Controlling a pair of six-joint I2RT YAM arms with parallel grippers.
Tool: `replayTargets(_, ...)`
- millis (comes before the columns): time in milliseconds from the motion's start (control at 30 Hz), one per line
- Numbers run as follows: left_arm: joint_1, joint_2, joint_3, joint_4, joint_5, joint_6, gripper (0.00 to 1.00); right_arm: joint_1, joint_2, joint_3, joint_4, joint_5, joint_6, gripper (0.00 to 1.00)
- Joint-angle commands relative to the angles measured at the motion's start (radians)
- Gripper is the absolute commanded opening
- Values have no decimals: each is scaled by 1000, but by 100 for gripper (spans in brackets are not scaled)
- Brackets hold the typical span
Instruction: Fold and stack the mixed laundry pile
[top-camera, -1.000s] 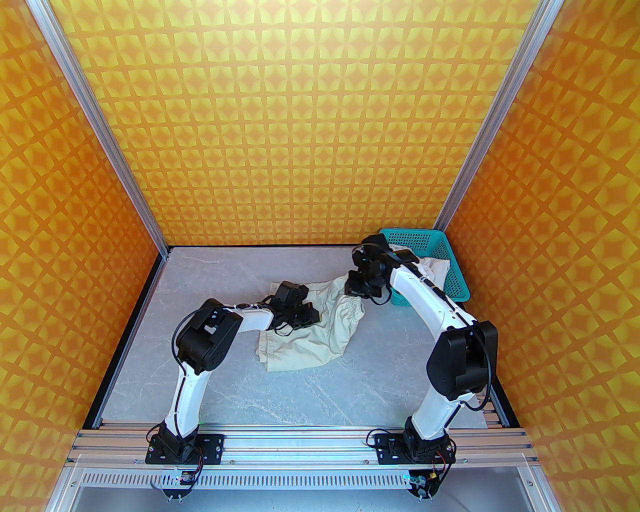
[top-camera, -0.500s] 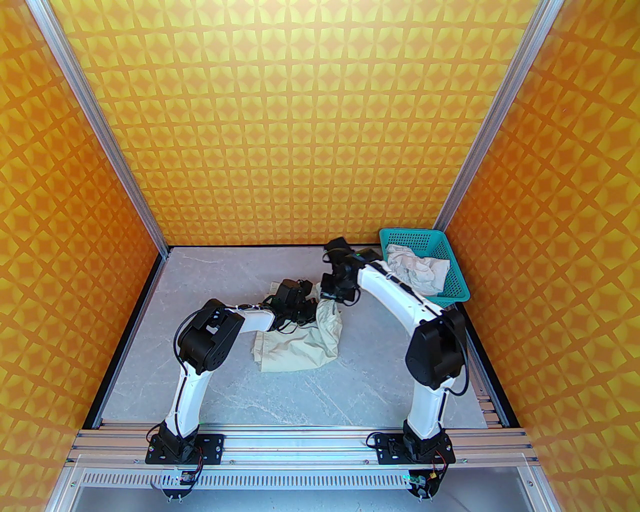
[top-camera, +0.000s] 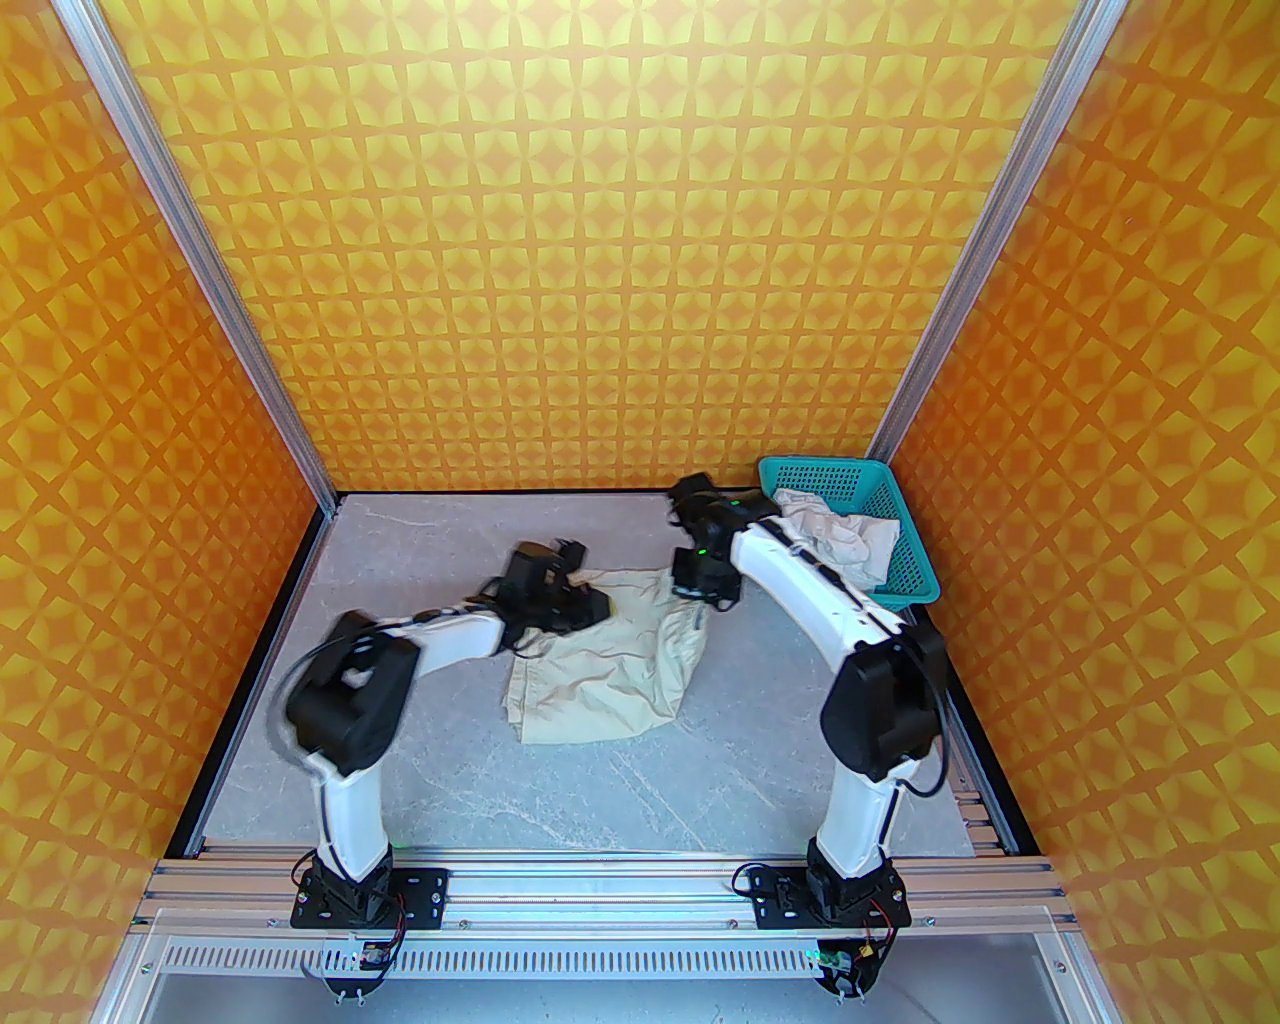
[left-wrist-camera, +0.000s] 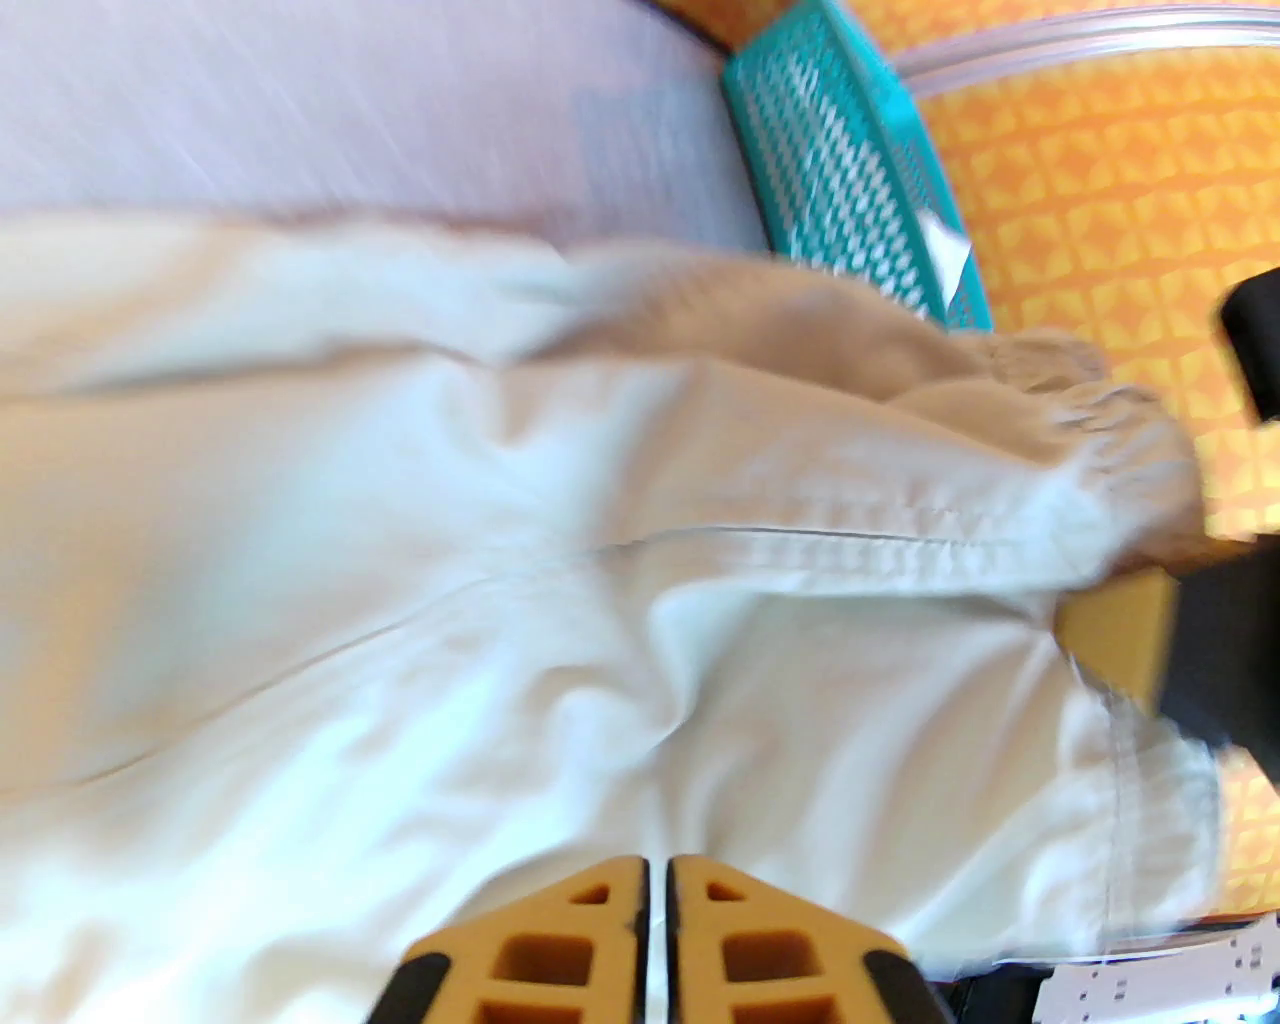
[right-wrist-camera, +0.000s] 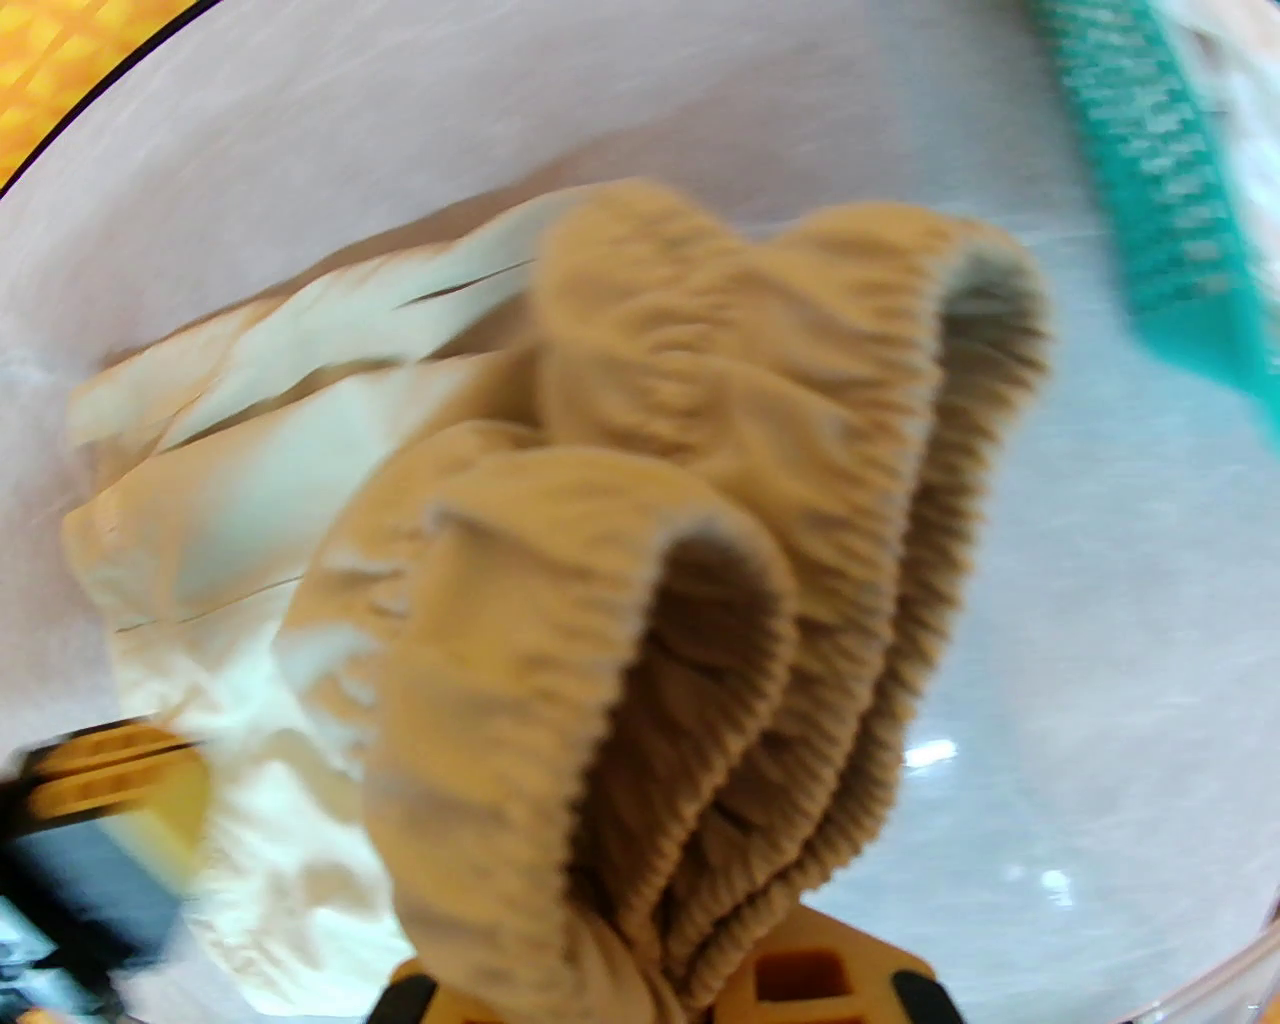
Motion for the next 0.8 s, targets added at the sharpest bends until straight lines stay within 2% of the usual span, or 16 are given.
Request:
replayTargets(0, 64, -58, -86, -188, -45, 148, 11, -8, -42, 12, -58, 55, -73, 0)
replayTargets(167, 125, -112, -168, -290, -143, 218, 7, -7, -8, 48, -62, 23, -79, 0)
replayTargets(333, 98, -79, -212, -239, -124, 192, 3, 0, 16, 64, -50, -16, -57, 0)
replayTargets(500, 35, -45, -224, -172, -102, 148, 1, 50, 56, 82, -41, -24, -8, 0)
replayTargets(767, 28, -23, -267, -72, -85, 93, 0, 158, 132, 130, -25, 3, 118, 0)
